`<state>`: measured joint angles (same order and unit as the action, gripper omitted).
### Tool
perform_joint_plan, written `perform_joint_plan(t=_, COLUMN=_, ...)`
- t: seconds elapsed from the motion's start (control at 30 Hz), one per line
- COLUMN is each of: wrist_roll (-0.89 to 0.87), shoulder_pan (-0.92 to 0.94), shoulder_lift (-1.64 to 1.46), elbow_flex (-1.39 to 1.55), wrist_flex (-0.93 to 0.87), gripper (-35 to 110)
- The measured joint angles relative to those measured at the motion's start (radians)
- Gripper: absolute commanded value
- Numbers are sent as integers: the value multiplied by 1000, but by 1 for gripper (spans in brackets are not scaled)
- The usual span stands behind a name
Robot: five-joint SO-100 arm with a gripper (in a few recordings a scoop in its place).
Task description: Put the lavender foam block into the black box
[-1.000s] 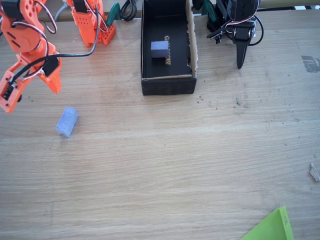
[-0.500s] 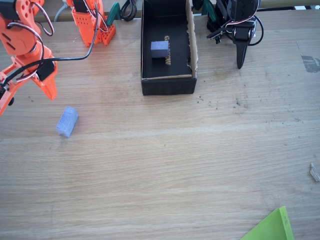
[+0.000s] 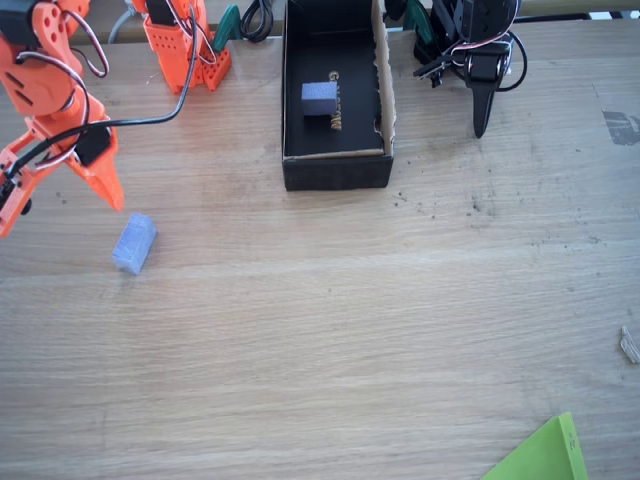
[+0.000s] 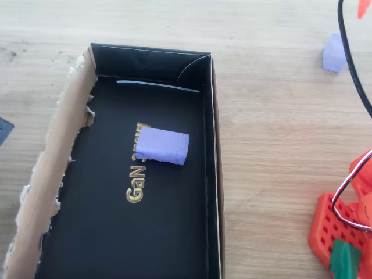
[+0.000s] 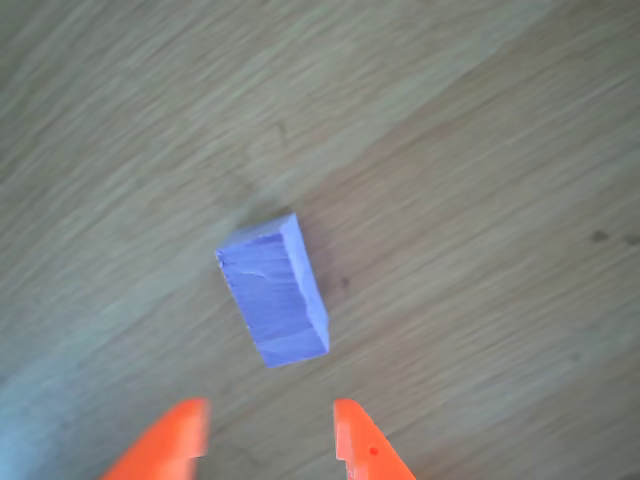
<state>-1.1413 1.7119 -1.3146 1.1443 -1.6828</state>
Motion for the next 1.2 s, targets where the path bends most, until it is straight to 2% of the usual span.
perform_joint_plan(t=0.1, wrist_roll=2, shoulder_pan=-17, shoulder_lift=0, elbow_flex=0, wrist_flex=0, gripper=33)
perform_joint_plan(t=0.33, wrist_roll=32, shoulder_pan=-11, shoulder_lift=0, elbow_flex=0, wrist_flex=0, gripper=36)
perform_joint_plan(t=0.77, wrist_roll=67, shoulder_pan=15, shoulder_lift=0, elbow_flex=0, wrist_flex=9, gripper=36)
perform_joint_plan(t=1.2, wrist_roll=104, shoulder_pan=14, shoulder_lift=158, elbow_flex=-14, wrist_flex=80, gripper=35)
